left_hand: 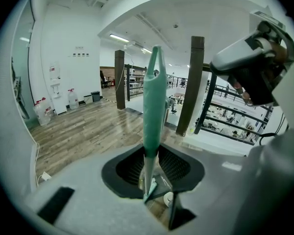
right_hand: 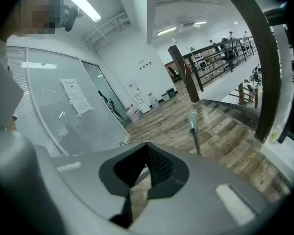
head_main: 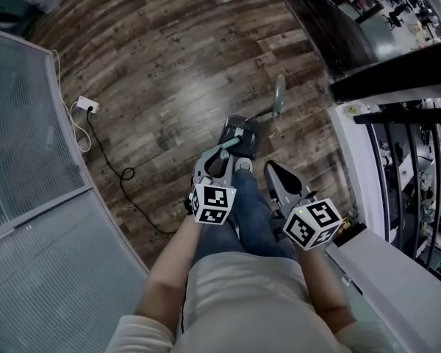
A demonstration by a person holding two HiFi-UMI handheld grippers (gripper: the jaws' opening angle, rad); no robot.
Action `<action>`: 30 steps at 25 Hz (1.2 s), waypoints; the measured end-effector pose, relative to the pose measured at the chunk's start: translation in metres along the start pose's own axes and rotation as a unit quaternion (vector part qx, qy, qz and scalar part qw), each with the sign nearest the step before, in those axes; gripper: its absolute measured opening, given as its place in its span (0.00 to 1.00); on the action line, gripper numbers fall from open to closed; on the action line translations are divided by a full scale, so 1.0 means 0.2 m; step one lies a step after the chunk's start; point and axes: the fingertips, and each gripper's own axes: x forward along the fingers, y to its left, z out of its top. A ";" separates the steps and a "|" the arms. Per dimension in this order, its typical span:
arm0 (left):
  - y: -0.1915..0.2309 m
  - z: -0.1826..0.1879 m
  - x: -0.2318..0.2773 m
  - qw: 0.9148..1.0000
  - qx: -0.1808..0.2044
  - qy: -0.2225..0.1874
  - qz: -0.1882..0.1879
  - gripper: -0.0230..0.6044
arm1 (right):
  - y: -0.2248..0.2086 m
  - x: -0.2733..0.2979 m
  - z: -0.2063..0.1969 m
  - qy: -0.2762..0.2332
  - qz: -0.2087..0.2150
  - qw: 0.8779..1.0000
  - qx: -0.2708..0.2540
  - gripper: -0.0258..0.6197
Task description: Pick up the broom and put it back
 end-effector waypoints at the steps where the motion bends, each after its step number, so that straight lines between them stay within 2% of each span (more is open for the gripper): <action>1: 0.01 -0.01 -0.03 1.000 -0.004 -0.001 0.002 0.19 | 0.02 0.00 -0.01 0.001 0.002 1.000 -0.003 0.05; 9: 0.12 -0.10 -0.25 0.999 -0.029 -0.003 0.028 0.19 | 0.20 0.03 -0.05 0.007 0.024 0.999 -0.025 0.05; 30: 0.29 -0.07 -1.08 0.988 -0.085 -0.075 0.106 0.19 | 0.85 -0.03 -0.19 0.025 0.103 0.990 -0.095 0.05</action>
